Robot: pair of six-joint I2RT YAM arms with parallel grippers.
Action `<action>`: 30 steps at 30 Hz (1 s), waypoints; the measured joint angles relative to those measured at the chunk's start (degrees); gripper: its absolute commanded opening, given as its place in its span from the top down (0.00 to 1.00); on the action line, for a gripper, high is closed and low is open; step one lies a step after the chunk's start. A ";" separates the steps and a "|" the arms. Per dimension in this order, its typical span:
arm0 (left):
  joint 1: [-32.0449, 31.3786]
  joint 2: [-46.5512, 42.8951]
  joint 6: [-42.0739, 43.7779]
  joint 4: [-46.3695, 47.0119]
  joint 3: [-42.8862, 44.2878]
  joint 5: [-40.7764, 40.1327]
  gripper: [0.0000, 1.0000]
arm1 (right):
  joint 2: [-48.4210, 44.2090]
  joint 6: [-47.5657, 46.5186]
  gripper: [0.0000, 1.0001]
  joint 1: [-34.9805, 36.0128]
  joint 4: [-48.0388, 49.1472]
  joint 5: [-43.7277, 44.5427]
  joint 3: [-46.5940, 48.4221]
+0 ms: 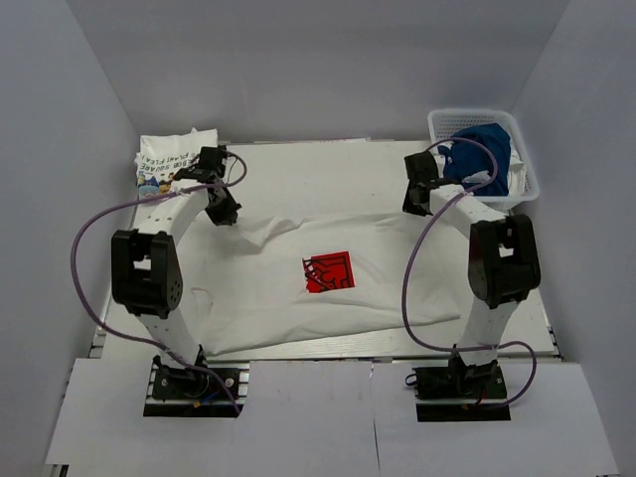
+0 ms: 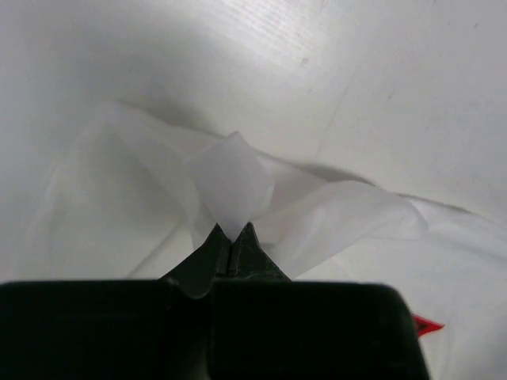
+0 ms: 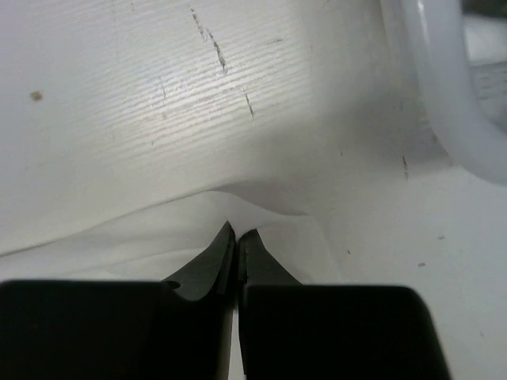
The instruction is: Fold and stack the t-shirts
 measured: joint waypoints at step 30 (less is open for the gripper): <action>-1.66 -54.49 -5.20 -20.74 -46.99 21.27 0.01 | -31.23 -3.80 0.70 -0.76 3.85 -0.28 -31.63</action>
